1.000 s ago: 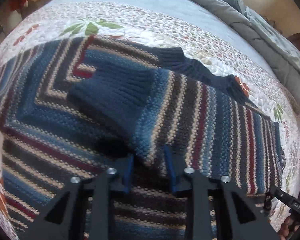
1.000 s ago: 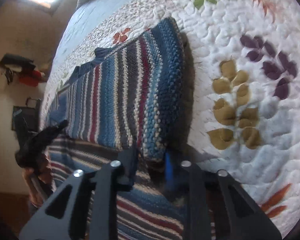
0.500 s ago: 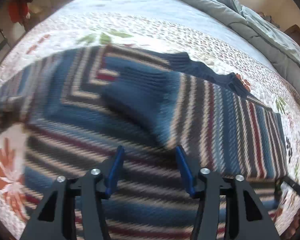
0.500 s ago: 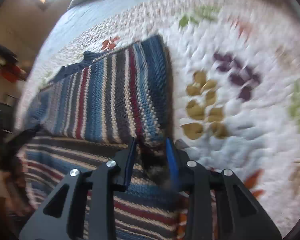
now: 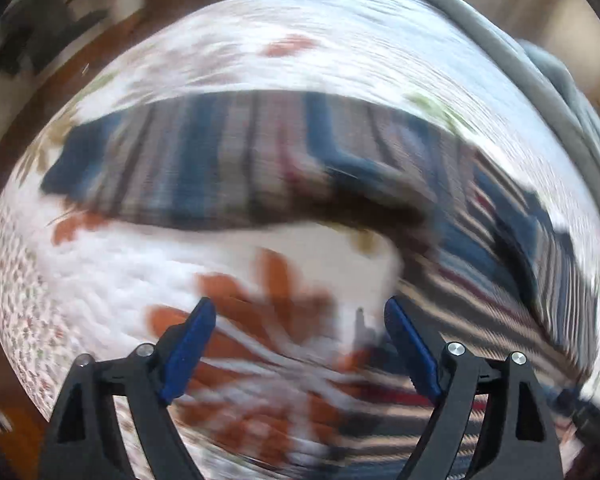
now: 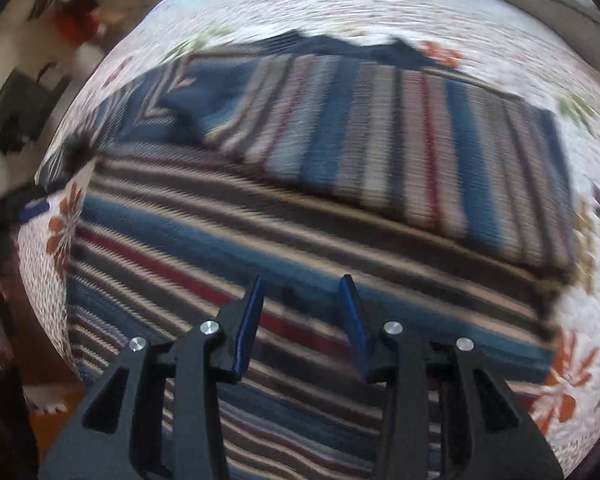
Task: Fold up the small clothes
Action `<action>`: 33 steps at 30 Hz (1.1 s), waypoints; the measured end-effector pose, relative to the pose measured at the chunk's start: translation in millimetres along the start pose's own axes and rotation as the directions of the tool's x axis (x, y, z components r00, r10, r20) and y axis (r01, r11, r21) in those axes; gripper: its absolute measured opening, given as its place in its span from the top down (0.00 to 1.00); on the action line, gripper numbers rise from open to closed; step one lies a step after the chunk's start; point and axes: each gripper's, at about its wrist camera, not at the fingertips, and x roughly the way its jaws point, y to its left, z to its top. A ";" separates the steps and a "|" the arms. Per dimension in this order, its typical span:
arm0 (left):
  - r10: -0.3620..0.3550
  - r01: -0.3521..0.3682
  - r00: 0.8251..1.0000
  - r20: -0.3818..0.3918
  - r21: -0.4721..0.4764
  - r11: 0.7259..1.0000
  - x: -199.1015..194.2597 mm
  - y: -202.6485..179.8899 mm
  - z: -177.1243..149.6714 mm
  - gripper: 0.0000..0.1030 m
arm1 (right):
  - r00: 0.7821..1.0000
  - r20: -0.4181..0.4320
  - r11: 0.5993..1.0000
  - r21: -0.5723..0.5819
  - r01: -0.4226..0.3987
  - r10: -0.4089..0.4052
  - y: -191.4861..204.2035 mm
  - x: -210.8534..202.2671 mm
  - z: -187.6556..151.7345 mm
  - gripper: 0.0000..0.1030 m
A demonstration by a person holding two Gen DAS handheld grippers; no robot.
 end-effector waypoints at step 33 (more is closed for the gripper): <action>-0.065 0.092 0.951 0.302 -0.074 0.993 -20.3 29.8 78.0 0.89 | 0.997 -0.008 0.996 -0.046 0.076 -0.076 22.3 29.3 3.0 0.49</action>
